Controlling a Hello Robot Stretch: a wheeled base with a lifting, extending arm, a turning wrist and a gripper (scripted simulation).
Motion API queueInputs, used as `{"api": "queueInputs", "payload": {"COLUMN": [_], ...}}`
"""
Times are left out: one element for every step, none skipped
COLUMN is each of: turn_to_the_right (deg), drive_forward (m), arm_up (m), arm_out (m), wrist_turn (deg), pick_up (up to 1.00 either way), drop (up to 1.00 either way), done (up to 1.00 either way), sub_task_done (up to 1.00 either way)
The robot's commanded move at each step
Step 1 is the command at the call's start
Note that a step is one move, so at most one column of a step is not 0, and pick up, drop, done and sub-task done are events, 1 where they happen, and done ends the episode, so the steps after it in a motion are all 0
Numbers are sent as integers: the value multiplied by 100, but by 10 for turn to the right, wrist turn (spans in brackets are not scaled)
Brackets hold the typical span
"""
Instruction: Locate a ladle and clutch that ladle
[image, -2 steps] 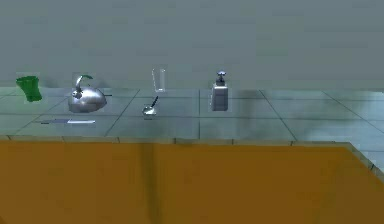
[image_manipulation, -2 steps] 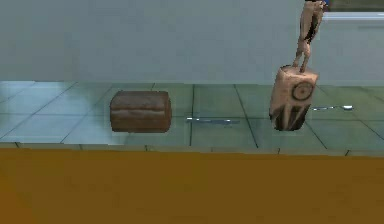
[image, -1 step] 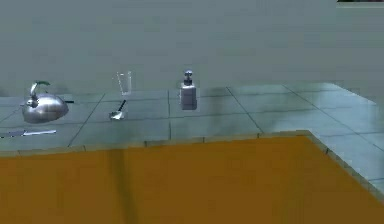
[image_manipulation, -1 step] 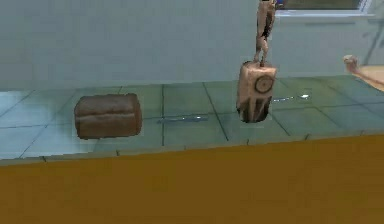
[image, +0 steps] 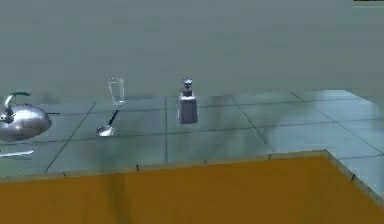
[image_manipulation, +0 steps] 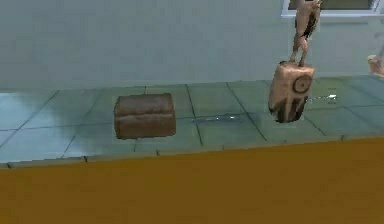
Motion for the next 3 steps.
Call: {"api": "queueInputs", "payload": {"turn_to_the_right": [-450,-450,-180], "drive_forward": [0,0,0], "arm_up": [0,0,0], "arm_out": [0,0,0], "wrist_turn": [0,0,0], "pick_up": [0,0,0], "drop": [0,0,0], "done": [0,0,0], "sub_task_done": [0,0,0]}}
